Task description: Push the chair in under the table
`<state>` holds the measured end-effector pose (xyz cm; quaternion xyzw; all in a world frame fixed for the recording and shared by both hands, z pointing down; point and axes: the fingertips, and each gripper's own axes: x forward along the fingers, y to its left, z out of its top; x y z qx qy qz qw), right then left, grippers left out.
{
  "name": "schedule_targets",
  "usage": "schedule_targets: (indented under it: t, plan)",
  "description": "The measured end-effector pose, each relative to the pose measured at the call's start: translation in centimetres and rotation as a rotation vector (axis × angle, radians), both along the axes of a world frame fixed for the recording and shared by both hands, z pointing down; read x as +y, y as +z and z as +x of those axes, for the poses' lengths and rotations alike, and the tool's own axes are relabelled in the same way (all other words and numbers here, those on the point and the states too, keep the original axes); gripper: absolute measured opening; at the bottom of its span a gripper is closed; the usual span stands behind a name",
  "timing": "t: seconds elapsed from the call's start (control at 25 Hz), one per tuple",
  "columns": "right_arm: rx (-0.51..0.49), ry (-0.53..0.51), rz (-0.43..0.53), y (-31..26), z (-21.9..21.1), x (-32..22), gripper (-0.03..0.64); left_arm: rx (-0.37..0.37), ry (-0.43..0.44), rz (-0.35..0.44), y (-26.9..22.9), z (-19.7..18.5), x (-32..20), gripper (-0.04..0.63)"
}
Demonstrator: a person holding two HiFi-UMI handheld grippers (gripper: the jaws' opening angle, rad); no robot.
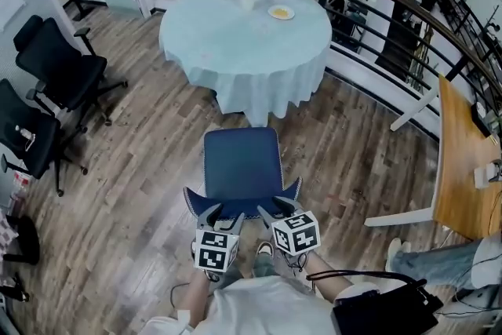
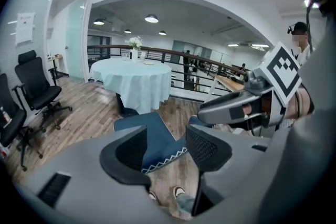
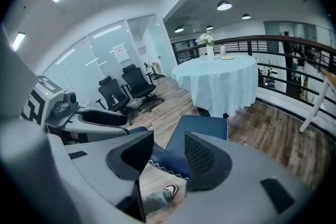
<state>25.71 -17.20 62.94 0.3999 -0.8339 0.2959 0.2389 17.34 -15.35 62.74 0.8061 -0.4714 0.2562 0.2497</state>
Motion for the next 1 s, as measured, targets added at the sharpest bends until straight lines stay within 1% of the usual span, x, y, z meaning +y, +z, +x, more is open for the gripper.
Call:
schedule_targets:
  t: [0.08, 0.2, 0.28, 0.32, 0.4, 0.52, 0.6, 0.68, 0.84, 1.0]
  plan:
    - [0.022, -0.055, -0.011, 0.6, -0.2, 0.6, 0.187, -0.051, 0.055, -0.026, 0.8, -0.1, 0.5, 0.251]
    - [0.076, -0.150, -0.016, 1.2, -0.8, 1.4, 0.217, -0.166, 0.190, -0.054, 1.9, -0.4, 1.1, 0.301]
    - [0.121, -0.211, -0.031, 1.8, -1.1, 2.0, 0.237, -0.242, 0.285, -0.083, 2.8, -0.6, 1.4, 0.314]
    - [0.149, -0.242, -0.039, 2.3, -1.1, 2.3, 0.245, -0.268, 0.320, -0.097, 3.3, -0.6, 1.5, 0.314]
    - [0.214, -0.298, -0.041, 3.3, -1.2, 2.7, 0.256, -0.296, 0.367, -0.126, 4.5, -0.6, 1.6, 0.314]
    - [0.279, -0.347, -0.052, 4.0, -1.6, 2.6, 0.256, -0.331, 0.390, -0.168, 6.0, -0.6, 1.1, 0.314]
    - [0.282, -0.365, -0.084, 4.2, -1.6, 2.4, 0.256, -0.351, 0.384, -0.197, 6.5, -0.6, 0.7, 0.307]
    - [0.274, -0.378, -0.101, 4.3, -1.4, 2.3, 0.256, -0.350, 0.375, -0.214, 6.5, -0.6, 0.4, 0.307]
    - [0.267, -0.382, -0.095, 4.5, -1.5, 2.1, 0.256, -0.348, 0.368, -0.218, 6.5, -0.6, 0.2, 0.308]
    - [0.265, -0.380, -0.101, 4.4, -1.1, 2.0, 0.258, -0.352, 0.365, -0.202, 6.4, -0.2, 0.0, 0.308]
